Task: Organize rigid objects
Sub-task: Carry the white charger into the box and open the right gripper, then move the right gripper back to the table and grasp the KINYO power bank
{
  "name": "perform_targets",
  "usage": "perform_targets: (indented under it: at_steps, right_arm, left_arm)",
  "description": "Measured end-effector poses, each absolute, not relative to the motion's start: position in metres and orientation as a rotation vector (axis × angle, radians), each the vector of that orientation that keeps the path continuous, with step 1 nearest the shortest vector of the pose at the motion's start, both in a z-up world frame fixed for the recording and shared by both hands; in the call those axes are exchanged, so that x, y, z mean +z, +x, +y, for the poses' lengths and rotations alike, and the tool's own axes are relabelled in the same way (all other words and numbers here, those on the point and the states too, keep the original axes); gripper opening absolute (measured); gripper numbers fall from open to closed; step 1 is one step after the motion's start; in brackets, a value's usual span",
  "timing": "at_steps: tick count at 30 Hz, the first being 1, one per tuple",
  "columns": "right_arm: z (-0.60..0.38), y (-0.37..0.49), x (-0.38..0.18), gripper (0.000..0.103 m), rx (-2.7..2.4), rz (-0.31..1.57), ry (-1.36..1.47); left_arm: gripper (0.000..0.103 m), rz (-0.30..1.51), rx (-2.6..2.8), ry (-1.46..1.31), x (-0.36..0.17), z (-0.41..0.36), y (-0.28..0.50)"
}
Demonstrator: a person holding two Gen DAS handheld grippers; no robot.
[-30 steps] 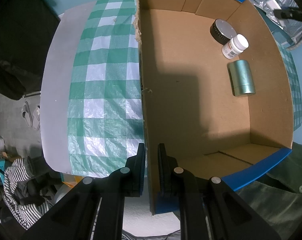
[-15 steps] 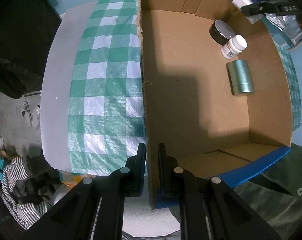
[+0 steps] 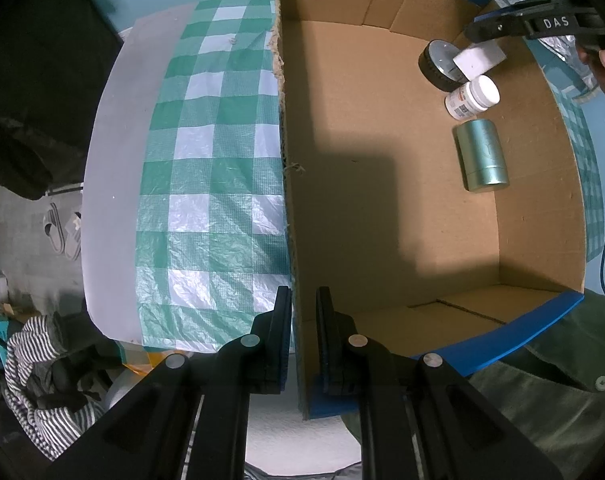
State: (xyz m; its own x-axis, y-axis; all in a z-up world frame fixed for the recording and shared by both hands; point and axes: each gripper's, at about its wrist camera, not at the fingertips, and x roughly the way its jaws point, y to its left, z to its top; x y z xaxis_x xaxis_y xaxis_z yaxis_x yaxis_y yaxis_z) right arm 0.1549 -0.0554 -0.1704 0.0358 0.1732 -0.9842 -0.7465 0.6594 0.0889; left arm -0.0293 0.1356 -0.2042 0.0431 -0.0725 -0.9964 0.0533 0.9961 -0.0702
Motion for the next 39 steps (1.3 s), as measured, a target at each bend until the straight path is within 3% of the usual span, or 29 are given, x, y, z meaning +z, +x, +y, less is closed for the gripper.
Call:
perform_targets:
  at_steps: [22,39]
  right_arm:
    - [-0.111,0.146,-0.120,0.051,0.719,1.327,-0.438]
    - [-0.210,0.125,-0.170,0.052,0.555,1.529,-0.247]
  left_arm:
    - [0.012,1.519,-0.105,-0.003,-0.202,0.131,-0.029]
    - [0.012,1.509,-0.117,0.005,-0.202,0.133,-0.034]
